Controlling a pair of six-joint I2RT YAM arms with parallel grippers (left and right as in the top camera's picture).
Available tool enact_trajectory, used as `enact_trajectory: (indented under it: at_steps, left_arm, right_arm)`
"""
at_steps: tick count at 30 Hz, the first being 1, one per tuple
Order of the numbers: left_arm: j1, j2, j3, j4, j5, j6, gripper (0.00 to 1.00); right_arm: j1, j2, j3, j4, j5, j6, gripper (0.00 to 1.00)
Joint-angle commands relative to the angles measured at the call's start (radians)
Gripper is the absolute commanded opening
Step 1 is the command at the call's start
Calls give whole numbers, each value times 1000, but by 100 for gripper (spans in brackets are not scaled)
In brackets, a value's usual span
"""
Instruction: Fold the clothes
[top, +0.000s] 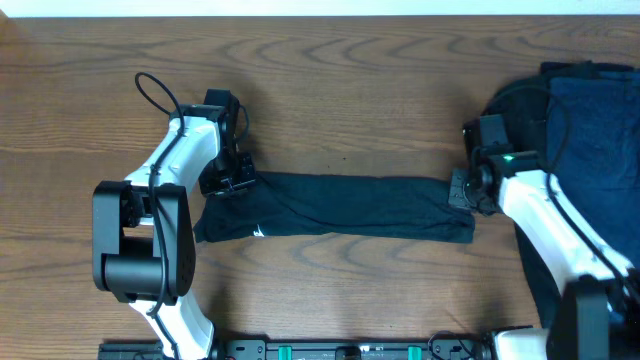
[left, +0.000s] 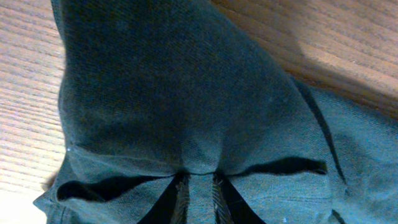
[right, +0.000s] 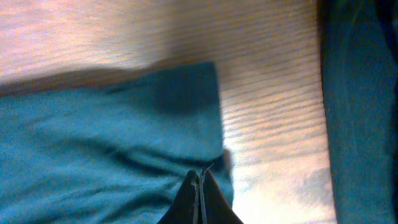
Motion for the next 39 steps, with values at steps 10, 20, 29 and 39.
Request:
enact_trajectory:
  at_steps: [10,20,29,39]
  left_arm:
    - [0,-22,-4,0,-5,6,17]
    - [0,-22,-4,0,-5,6,17]
    - [0,-22,-4,-1,-5,6,17]
    - [0,-22,-4,-4,-5,5,17]
  right_arm:
    - [-8,-41,-95,-18,-100,-4,1]
    - [-8,-41,-257,104,-100,-4,1]
    - [-8,-45,-298,190,-89,-5,1]
    - [-37,-126,34,-159,-96,-46,3]
